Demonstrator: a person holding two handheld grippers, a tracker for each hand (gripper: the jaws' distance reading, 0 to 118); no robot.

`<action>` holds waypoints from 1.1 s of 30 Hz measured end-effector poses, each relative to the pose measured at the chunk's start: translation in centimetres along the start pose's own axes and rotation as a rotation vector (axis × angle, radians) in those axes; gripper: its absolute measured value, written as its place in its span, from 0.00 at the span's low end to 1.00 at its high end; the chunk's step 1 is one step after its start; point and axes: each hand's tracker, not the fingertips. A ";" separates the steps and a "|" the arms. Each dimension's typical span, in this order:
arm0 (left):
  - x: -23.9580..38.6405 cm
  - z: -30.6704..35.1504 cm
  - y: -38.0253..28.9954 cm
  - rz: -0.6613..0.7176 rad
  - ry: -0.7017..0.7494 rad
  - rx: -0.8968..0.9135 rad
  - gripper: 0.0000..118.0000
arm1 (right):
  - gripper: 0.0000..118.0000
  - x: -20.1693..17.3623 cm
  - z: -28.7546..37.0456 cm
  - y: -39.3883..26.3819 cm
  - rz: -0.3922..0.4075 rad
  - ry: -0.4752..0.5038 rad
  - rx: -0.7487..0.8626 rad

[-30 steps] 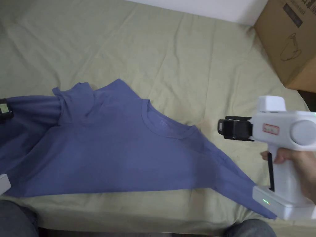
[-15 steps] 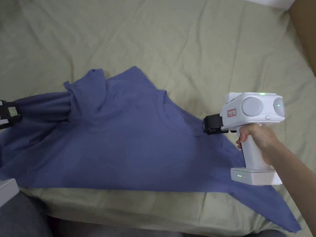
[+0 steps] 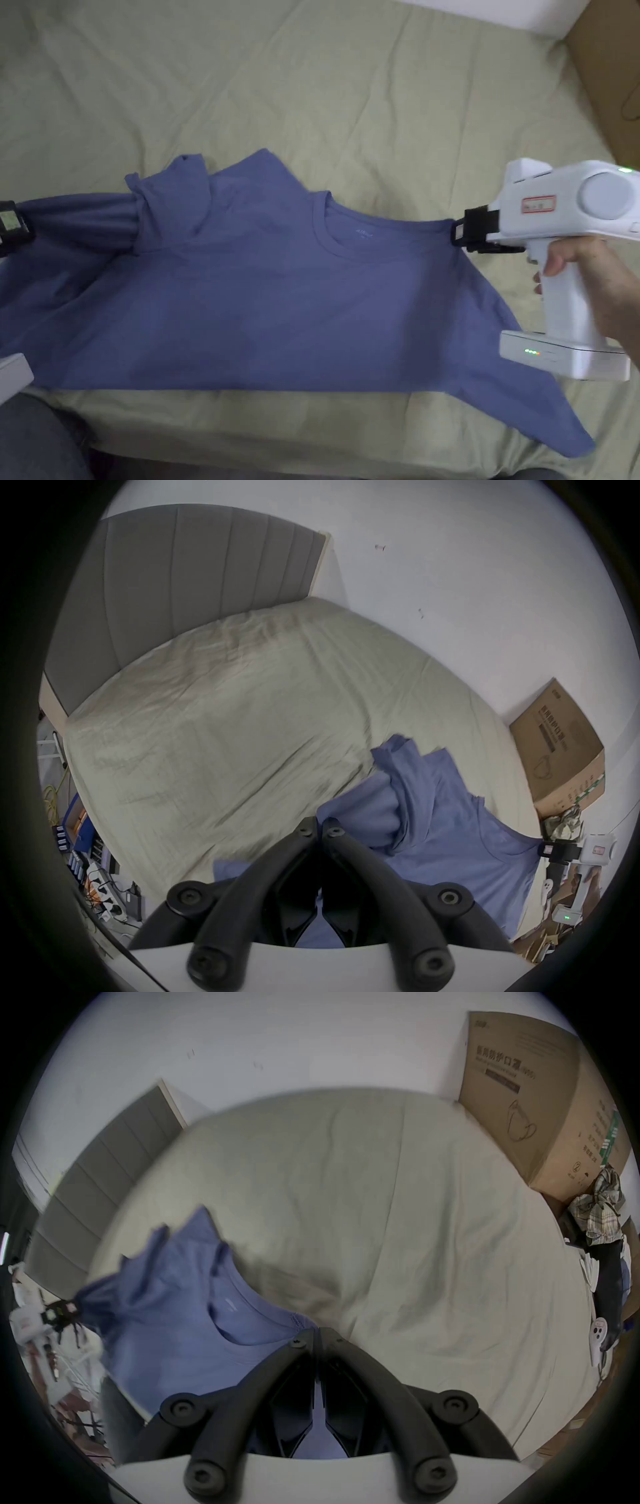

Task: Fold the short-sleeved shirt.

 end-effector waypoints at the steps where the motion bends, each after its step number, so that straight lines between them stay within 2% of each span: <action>1: 0.3 0.8 0.5 0.004 -0.017 0.020 0.00 | 0.01 -0.1 1.8 0.3 -0.012 0.023 0.035; 3: -0.1 1.9 2.1 0.004 -0.047 0.055 0.00 | 0.01 -0.8 5.9 0.7 -0.016 0.051 0.098; 6: 0.5 4.9 4.2 -0.002 -0.095 0.129 0.00 | 0.01 -1.0 11.7 2.0 0.014 0.008 0.229; 10: 0.3 9.1 8.0 0.002 -0.130 0.265 0.00 | 0.01 0.4 19.5 3.9 -0.036 0.005 0.398; 14: -0.2 13.3 11.4 0.035 -0.166 0.388 0.00 | 0.01 1.5 26.1 5.1 -0.050 -0.046 0.541; 17: -0.2 16.2 13.4 0.065 -0.232 0.453 0.00 | 0.01 2.2 30.4 5.5 -0.094 -0.065 0.649; 20: 0.0 18.8 15.3 0.059 -0.231 0.546 0.00 | 0.01 2.9 33.8 5.9 -0.135 -0.097 0.751; 24: 0.1 21.4 17.3 0.122 -0.280 0.582 0.00 | 0.01 3.7 37.4 5.7 -0.236 -0.071 0.861; 27: 0.9 22.5 17.8 0.175 -0.241 0.596 0.00 | 0.01 2.3 38.7 5.2 -0.287 -0.056 0.904; 30: 1.3 22.2 18.9 0.192 -0.247 0.584 0.00 | 0.01 2.9 39.2 6.1 -0.289 -0.027 0.886; 33: 2.9 21.6 20.5 0.134 -0.219 0.577 0.00 | 0.01 2.3 39.2 7.5 -0.253 -0.080 0.868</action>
